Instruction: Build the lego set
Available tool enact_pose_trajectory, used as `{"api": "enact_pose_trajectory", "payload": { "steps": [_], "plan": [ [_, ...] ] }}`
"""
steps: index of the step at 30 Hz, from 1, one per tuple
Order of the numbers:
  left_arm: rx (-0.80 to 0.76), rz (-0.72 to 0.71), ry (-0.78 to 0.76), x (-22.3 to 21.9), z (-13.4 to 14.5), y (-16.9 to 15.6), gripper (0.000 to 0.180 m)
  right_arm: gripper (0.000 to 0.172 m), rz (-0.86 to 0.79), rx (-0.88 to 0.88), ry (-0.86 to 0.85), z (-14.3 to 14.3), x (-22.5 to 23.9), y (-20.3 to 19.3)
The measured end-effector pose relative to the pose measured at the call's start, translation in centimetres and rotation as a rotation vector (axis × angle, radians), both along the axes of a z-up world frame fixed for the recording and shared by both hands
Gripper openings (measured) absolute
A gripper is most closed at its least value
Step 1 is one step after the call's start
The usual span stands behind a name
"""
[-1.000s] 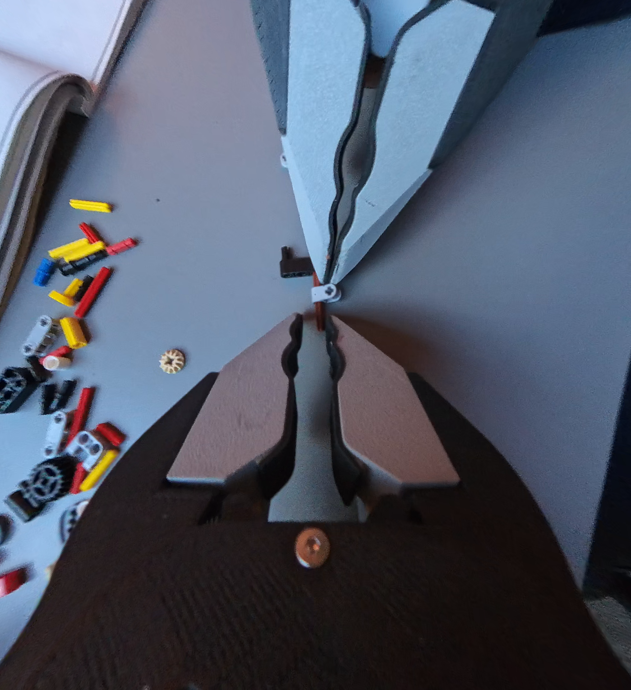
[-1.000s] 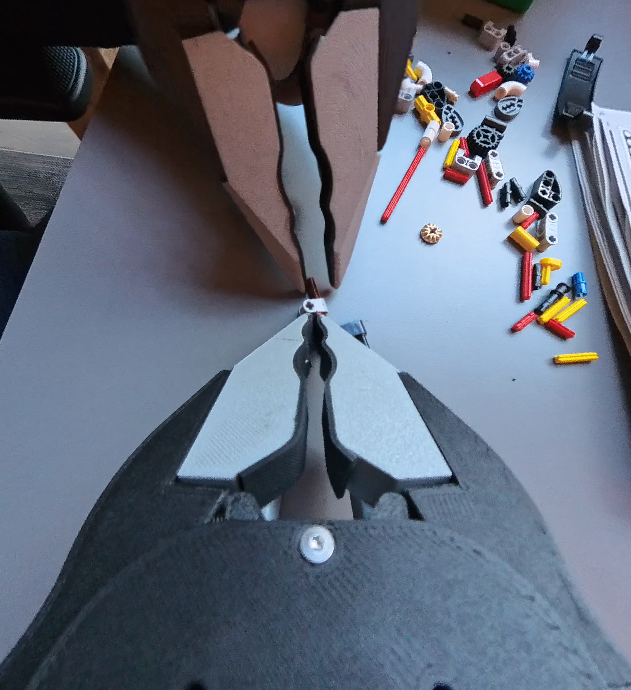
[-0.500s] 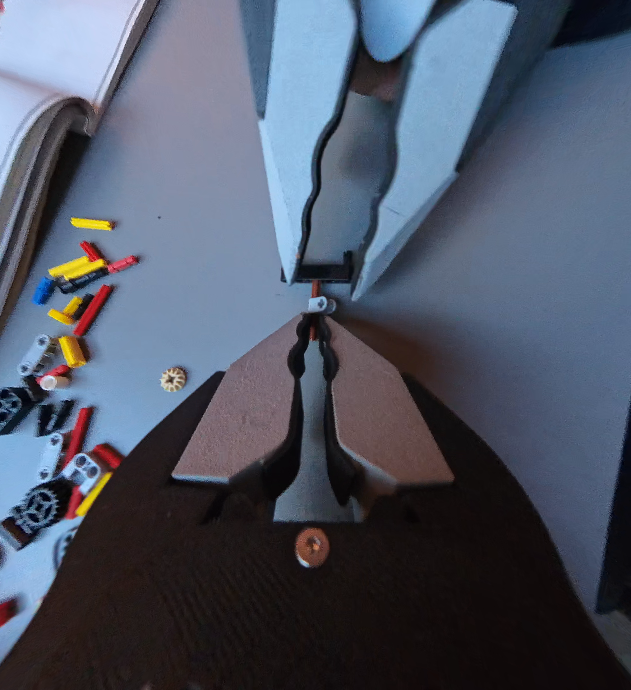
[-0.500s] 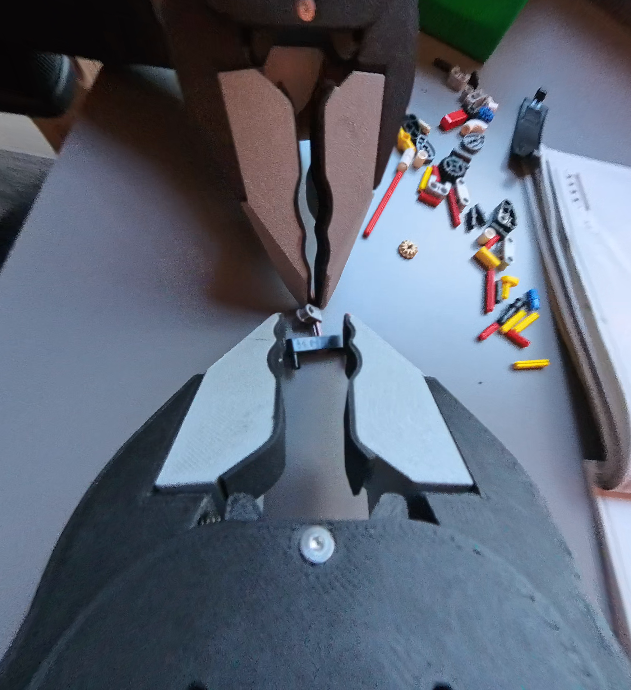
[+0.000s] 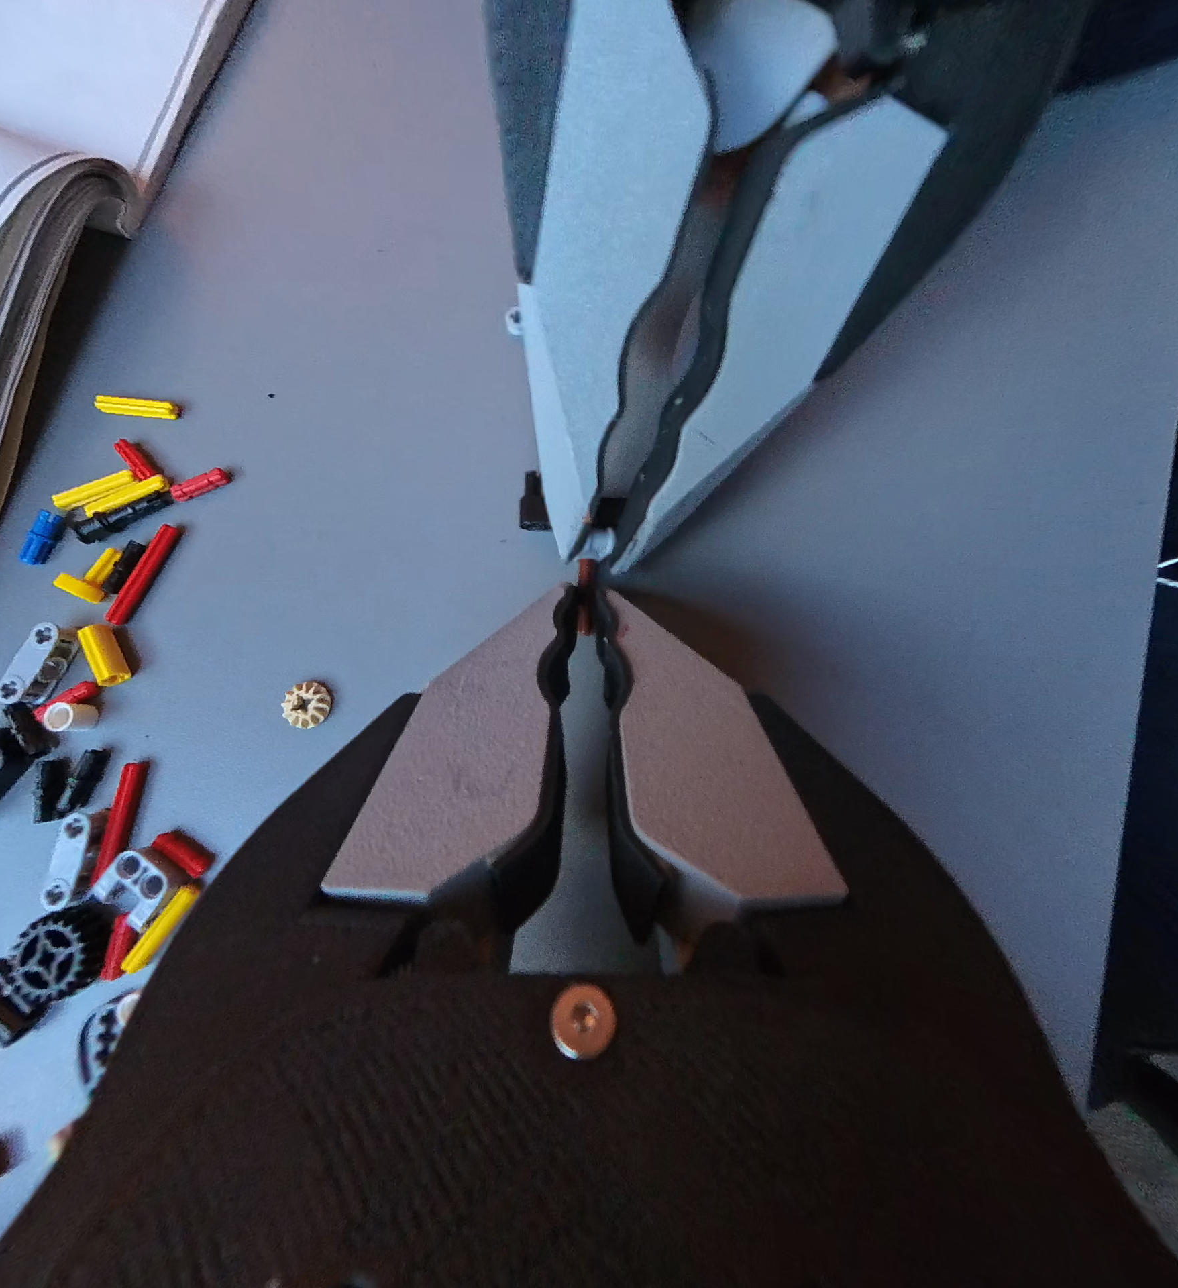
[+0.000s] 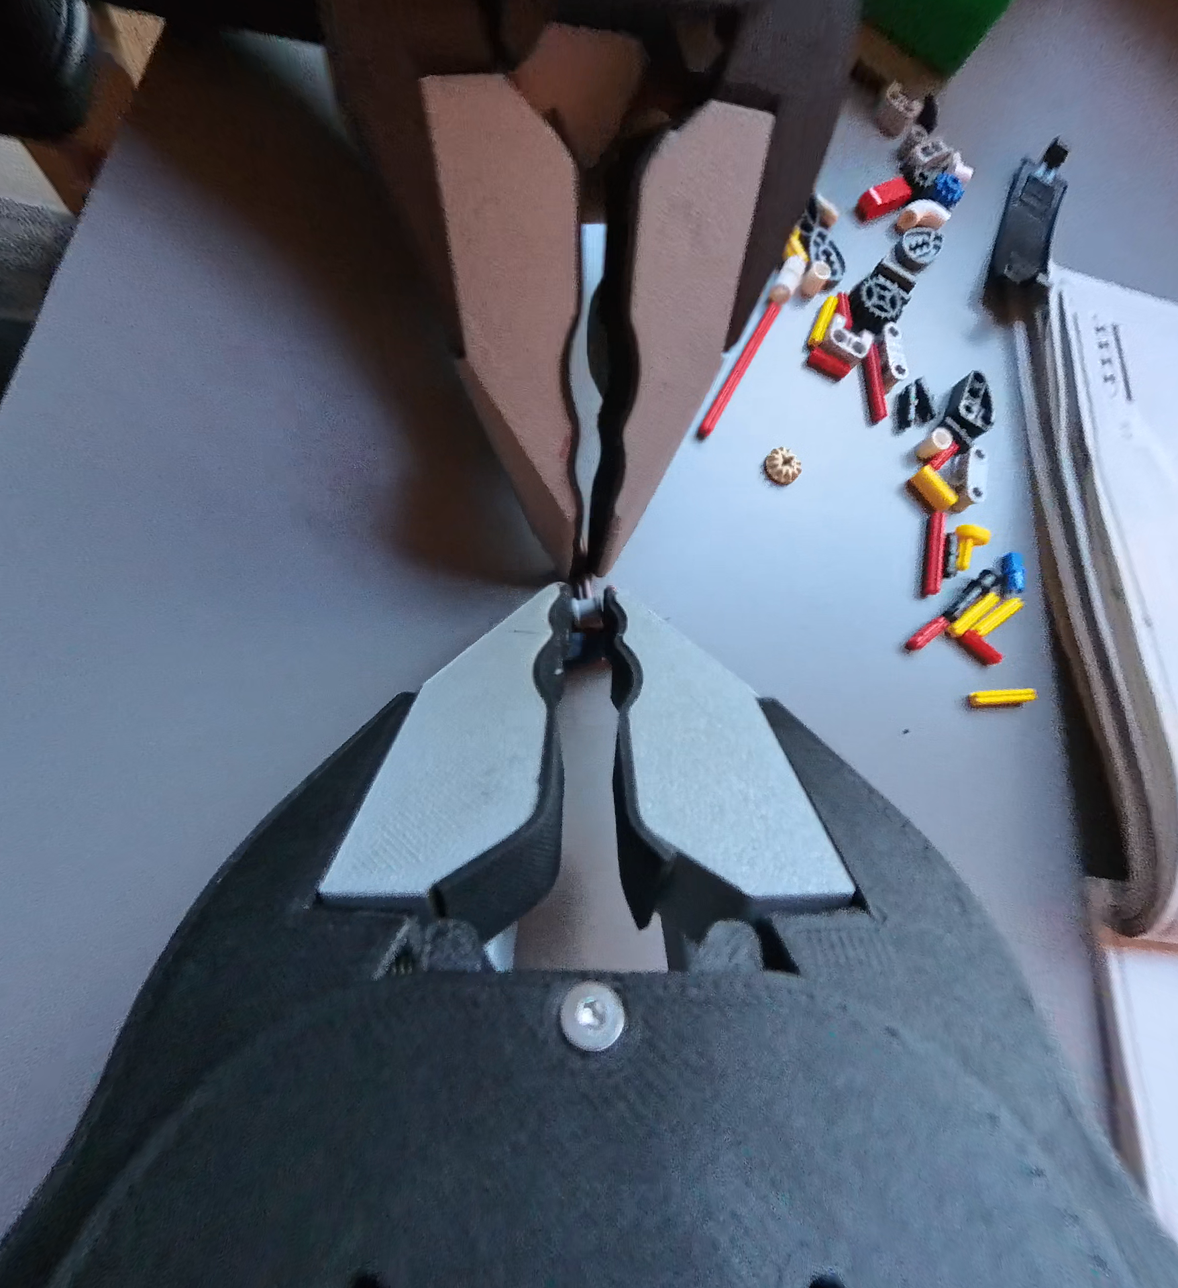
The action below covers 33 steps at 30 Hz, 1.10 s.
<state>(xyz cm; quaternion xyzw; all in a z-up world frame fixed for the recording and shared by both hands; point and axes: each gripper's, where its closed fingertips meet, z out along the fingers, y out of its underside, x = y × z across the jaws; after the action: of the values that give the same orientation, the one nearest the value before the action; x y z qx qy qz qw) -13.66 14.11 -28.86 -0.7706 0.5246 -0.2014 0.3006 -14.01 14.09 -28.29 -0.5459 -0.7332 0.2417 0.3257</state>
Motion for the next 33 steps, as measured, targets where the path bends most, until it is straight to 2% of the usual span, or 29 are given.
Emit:
{"api": "enact_pose_trajectory", "payload": {
  "steps": [4, 9, 17, 25, 33],
  "plan": [
    [0.075, -0.037, 0.070, 0.0, 0.0, 0.1, 0.002, 0.006, -0.036, -0.163, -0.005, 0.0, 0.3, 0.1],
    [0.118, -0.069, 0.112, 0.0, 0.0, 0.1, 0.003, 0.006, -0.060, -0.284, -0.001, 0.0, 0.3, 0.2],
    [0.104, -0.059, 0.088, 0.0, 0.3, 0.5, 0.008, 0.006, -0.062, -0.313, 0.004, 0.1, 0.5, 0.2],
    [0.055, -0.178, 0.027, 0.7, 1.0, 1.0, 0.016, 0.006, -0.067, -0.334, 0.006, 0.1, 0.6, 0.4],
    [0.040, -0.201, -0.051, 1.0, 0.4, 0.8, 0.005, 0.006, -0.079, -0.364, 0.005, 0.1, 0.6, 0.6]
  ]
}}
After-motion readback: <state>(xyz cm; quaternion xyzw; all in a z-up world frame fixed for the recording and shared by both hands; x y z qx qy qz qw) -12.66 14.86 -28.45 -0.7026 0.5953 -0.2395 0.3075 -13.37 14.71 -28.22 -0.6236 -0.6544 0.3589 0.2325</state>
